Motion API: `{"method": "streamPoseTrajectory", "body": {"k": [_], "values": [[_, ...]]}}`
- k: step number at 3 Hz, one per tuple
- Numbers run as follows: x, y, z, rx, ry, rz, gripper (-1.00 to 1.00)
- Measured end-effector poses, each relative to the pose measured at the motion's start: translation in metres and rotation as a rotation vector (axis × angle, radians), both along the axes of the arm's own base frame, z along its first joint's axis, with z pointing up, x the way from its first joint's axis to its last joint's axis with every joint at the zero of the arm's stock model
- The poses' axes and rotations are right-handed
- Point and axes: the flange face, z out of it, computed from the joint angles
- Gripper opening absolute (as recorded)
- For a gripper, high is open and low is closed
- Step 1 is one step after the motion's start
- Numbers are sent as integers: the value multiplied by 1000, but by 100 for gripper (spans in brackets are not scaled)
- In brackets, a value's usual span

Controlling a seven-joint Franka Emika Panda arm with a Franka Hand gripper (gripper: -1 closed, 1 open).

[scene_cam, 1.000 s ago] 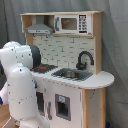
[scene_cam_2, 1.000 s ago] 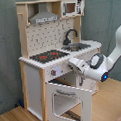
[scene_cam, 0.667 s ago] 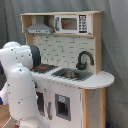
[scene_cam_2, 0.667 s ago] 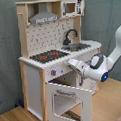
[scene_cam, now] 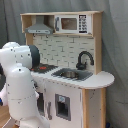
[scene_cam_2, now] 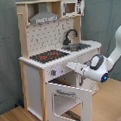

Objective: Play with the kitchen

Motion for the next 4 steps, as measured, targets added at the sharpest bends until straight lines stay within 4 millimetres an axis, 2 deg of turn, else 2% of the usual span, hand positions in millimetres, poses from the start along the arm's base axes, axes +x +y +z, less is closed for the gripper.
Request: {"method": "streamPoseTrajectory", "body": {"k": [4], "values": [[0, -2, -3, -466, 5, -9, -100]]}}
